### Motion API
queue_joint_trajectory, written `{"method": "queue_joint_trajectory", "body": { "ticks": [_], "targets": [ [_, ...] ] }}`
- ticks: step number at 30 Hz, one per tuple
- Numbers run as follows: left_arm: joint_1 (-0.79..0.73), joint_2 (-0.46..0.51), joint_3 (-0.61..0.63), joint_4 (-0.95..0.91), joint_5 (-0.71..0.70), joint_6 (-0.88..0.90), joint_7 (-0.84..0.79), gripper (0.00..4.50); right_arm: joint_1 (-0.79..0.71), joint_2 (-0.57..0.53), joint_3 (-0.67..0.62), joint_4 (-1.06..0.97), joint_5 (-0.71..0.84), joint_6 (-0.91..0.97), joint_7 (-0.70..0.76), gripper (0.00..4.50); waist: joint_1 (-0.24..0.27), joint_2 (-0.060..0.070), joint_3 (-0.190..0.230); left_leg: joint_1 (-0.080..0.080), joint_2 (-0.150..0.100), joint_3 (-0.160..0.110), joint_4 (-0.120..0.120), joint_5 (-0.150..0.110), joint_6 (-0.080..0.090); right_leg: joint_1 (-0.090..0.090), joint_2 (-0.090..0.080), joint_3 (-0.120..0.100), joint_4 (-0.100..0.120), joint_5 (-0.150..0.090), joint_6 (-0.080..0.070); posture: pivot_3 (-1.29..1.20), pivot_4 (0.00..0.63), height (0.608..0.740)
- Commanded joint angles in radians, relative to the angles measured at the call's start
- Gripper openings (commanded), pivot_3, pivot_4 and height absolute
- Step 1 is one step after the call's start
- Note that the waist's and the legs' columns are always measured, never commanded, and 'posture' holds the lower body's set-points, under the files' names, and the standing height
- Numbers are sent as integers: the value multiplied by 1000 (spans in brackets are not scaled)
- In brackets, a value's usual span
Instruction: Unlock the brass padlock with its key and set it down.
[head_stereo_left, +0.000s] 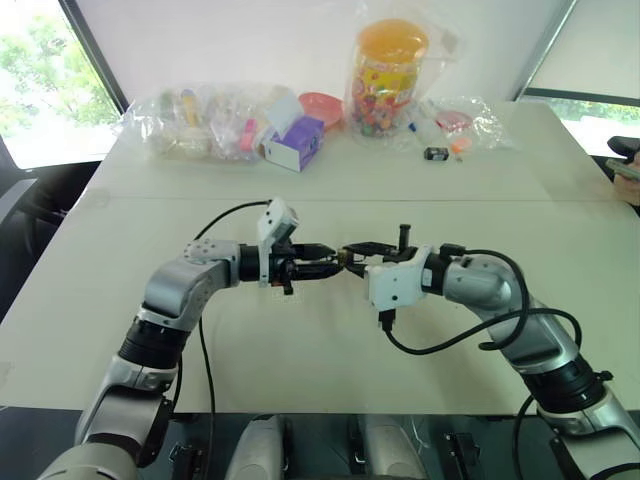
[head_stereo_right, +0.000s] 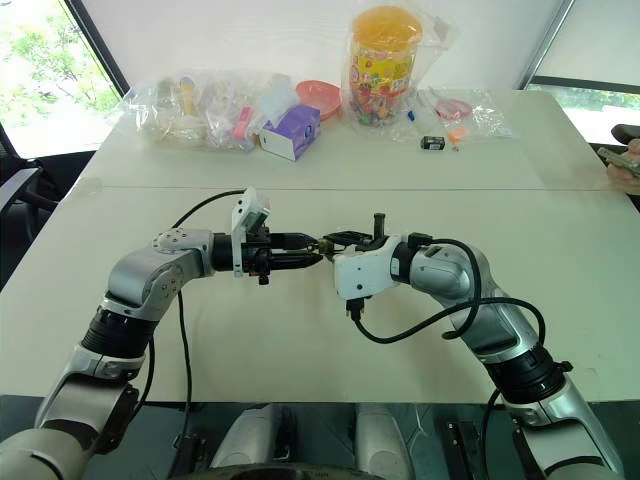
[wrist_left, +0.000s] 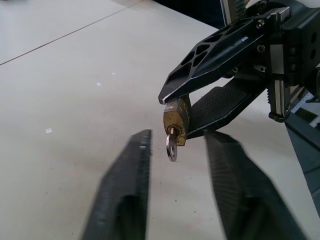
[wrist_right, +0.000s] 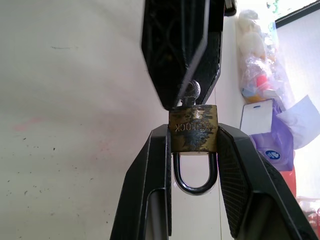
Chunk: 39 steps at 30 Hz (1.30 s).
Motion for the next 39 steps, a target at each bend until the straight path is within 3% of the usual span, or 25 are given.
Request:
{"method": "queue_joint_trajectory", "body": {
  "ticks": [1,18,31,35,39],
  "targets": [
    [-16,3,28,-8,-6,-23,-9,62,-18,-10,-20,-37,16,-4,3,662,0,0,0,0,0,0,0,0,0,0,0,0,0,0,0,0,150,735],
    [6,38,-5,-31,77,-117,-22,62,-16,-33,-14,-37,38,0,50,662,0,0,0,0,0,0,0,0,0,0,0,0,0,0,0,0,150,735],
    [4,19,6,-32,64,-97,-3,62,-16,-39,-13,-40,43,4,63,662,0,0,0,0,0,0,0,0,0,0,0,0,0,0,0,0,150,735],
    [11,15,-18,-37,114,-175,-1,62,-16,-38,-13,-45,51,14,72,662,0,0,0,0,0,0,0,0,0,0,0,0,0,0,0,0,150,735],
    [33,-7,-50,-25,248,-433,41,62,-9,-7,-23,-86,139,141,110,662,1,0,0,0,0,0,0,0,0,0,0,0,0,0,0,0,150,735]
  ]
}}
